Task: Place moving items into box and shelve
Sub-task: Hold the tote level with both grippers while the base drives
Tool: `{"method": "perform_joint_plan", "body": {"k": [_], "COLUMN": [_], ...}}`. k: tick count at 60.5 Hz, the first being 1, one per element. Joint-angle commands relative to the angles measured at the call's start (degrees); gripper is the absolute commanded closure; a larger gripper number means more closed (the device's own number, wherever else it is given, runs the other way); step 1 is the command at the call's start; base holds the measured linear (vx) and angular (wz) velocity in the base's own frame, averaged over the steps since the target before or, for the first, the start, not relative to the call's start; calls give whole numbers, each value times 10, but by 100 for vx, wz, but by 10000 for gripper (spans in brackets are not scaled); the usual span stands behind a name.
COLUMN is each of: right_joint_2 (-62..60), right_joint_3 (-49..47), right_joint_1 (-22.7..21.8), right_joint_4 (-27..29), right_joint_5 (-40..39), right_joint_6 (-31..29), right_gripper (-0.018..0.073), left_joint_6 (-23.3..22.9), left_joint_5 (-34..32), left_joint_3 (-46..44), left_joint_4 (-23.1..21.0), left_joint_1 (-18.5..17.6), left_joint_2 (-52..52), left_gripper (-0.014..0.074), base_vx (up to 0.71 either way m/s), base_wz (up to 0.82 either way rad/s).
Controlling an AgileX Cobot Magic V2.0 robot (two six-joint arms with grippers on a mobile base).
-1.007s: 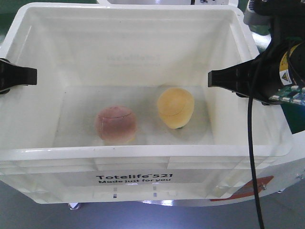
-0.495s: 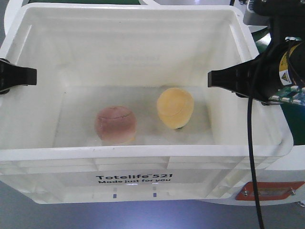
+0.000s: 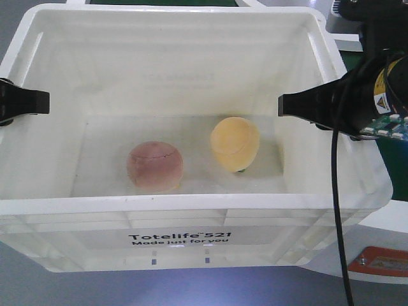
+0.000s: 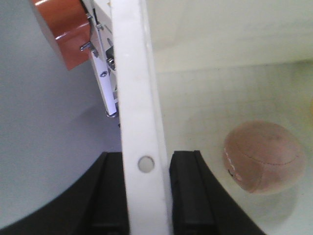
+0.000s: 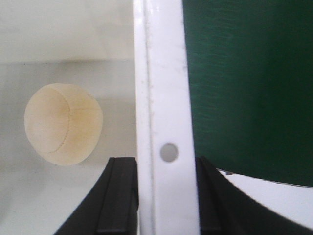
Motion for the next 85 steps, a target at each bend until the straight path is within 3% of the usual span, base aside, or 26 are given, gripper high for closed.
{"method": "perform_joint_plan", "body": {"k": [1,46,85], "right_joint_2": [-19,-19,-19], "right_joint_3": [-23,-23,-23], "right_joint_1": [-3,-3,-3], "right_joint_4": [-67,-67,-67], "right_joint_5": [-50,-50,-51], "right_joint_6": [-3,-3,-3], "right_gripper": [484,484,484], "left_joint_6": [-2,-2,-2], "left_joint_5": [-62,-62,-62], "left_joint_3": [-23,-23,-23], "left_joint_4": [25,25,25], "left_joint_1": [-4,-4,-4], "left_joint_2": [-19,-19,-19], "left_gripper": [619,619,619], "base_vx": [-6,-8,-14], "base_wz": [29,31,54]}}
